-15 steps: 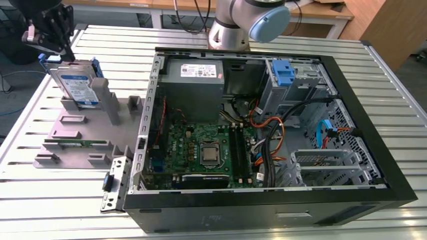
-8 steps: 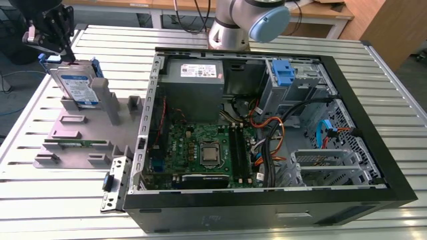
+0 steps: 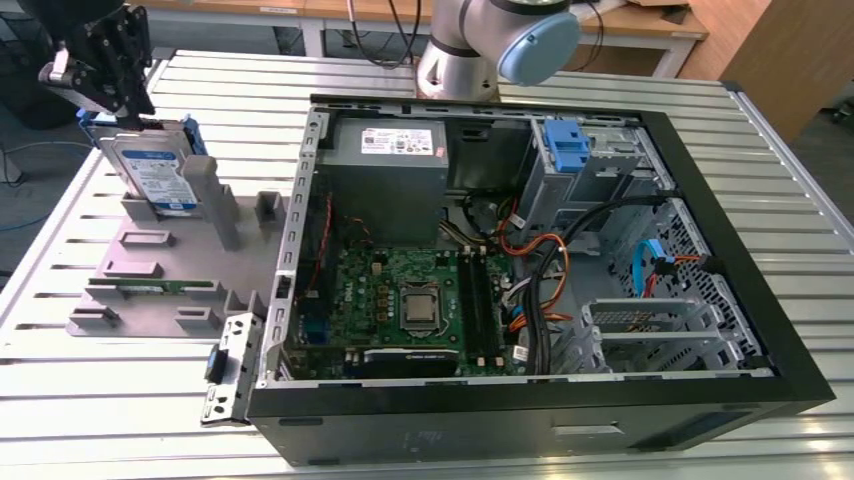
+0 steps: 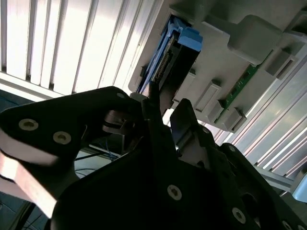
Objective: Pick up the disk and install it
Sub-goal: 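Pick up the disk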
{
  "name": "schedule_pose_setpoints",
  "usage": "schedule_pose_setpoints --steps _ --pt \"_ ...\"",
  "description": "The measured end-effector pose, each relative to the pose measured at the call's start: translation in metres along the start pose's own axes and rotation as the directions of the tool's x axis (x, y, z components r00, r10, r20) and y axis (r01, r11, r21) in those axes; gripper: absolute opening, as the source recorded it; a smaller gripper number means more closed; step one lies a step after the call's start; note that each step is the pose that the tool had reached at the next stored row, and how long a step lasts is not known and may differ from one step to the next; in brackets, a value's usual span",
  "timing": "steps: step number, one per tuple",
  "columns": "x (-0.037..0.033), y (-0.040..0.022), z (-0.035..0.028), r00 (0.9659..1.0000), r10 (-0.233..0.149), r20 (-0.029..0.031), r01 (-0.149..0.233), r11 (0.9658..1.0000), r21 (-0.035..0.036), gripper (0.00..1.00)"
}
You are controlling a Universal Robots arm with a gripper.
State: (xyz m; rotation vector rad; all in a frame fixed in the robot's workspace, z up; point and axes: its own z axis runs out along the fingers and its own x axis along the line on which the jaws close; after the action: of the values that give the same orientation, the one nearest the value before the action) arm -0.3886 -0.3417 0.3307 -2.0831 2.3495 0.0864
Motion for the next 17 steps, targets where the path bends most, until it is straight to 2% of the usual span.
schedule_pose_setpoints --steps 2,3,6,10,17 --pt "0.0 0.0 0.0 1.0 0.0 0.0001 0.0 1.0 0.0 0.41" --pt "0.0 0.0 0.0 1.0 0.0 0.0002 0.0 1.0 0.0 0.41" --pt "0.0 0.0 0.0 1.0 0.0 0.0002 0.0 1.0 0.0 0.59" --pt "0.0 0.0 0.0005 1.0 -0.006 0.0004 0.006 1.0 0.0 0.59" --pt "-0.0007 0.0001 0.0047 0.9976 -0.069 0.0007 0.069 0.9976 -0.0004 0.59"
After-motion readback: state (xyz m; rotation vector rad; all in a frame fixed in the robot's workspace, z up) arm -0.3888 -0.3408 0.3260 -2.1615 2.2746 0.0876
